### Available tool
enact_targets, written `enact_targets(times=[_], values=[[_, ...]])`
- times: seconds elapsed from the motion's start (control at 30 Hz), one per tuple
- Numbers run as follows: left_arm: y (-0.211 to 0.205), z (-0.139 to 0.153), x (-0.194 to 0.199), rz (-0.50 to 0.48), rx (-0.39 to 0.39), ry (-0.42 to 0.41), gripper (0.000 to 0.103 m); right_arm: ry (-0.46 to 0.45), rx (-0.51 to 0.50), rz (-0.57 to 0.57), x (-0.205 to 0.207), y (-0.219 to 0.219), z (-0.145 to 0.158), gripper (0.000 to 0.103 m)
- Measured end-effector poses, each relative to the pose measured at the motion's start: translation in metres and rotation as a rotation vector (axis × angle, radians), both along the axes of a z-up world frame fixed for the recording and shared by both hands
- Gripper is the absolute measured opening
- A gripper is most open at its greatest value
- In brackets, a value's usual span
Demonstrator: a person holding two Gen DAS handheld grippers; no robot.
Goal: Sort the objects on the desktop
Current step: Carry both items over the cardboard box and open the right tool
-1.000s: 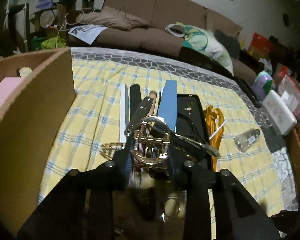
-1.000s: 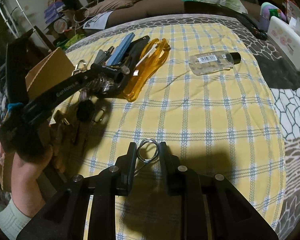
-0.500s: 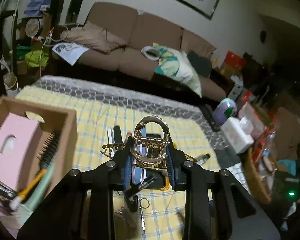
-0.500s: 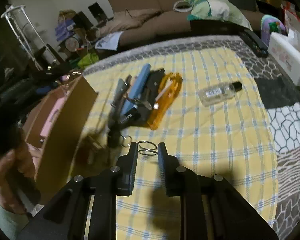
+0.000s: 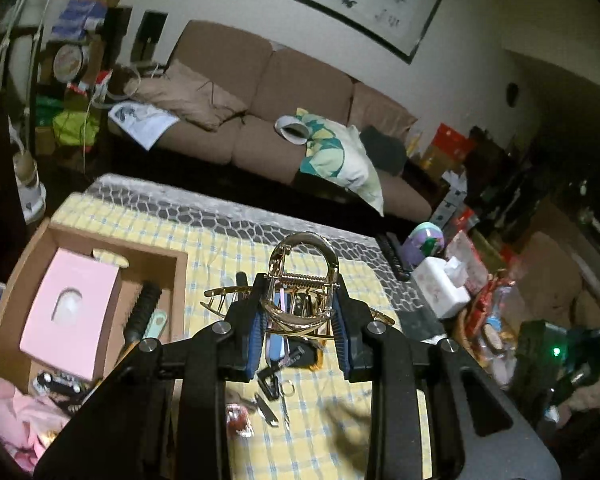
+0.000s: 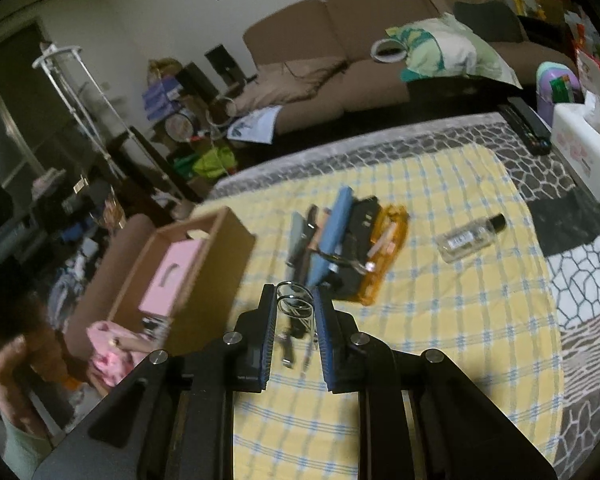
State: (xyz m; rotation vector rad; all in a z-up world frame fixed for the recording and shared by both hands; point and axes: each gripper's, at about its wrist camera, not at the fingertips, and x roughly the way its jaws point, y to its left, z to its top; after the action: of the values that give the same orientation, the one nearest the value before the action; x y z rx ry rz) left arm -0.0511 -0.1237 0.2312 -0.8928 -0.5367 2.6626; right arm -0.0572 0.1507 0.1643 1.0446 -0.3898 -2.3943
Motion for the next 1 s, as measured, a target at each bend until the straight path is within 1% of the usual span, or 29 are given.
enact_targets(times=[0.07,0.27,0.37,0.5,0.67,0.8,0.9,1.0], values=[[-0.012,0.0,0.006,0.002,0.017,-0.014,0.027,0.012,-0.018,0.014,0.002,-0.009,0.008,0.019],[-0.044,0.0,0.025,0.038,0.002,-0.03,0.027,0.038,-0.079,0.085,0.008,-0.048,0.029,0.019],[-0.064,-0.006,0.036,0.065,0.002,-0.04,0.027,0.038,-0.117,0.141,0.01,-0.078,0.034,0.019],[-0.096,-0.018,0.047,0.103,0.001,-0.07,0.027,0.029,-0.134,0.214,0.014,-0.116,0.034,0.019],[-0.132,-0.04,0.061,0.142,0.004,-0.114,0.027,-0.001,-0.103,0.303,0.021,-0.167,0.022,0.019],[-0.152,-0.062,0.069,0.163,0.012,-0.155,0.027,-0.041,-0.068,0.369,0.027,-0.201,0.004,0.019],[-0.163,-0.08,0.072,0.174,0.031,-0.189,0.027,-0.081,-0.02,0.41,0.03,-0.223,-0.012,0.019],[-0.167,-0.092,0.072,0.166,0.061,-0.216,0.027,-0.146,0.02,0.444,0.03,-0.239,-0.033,0.019]])
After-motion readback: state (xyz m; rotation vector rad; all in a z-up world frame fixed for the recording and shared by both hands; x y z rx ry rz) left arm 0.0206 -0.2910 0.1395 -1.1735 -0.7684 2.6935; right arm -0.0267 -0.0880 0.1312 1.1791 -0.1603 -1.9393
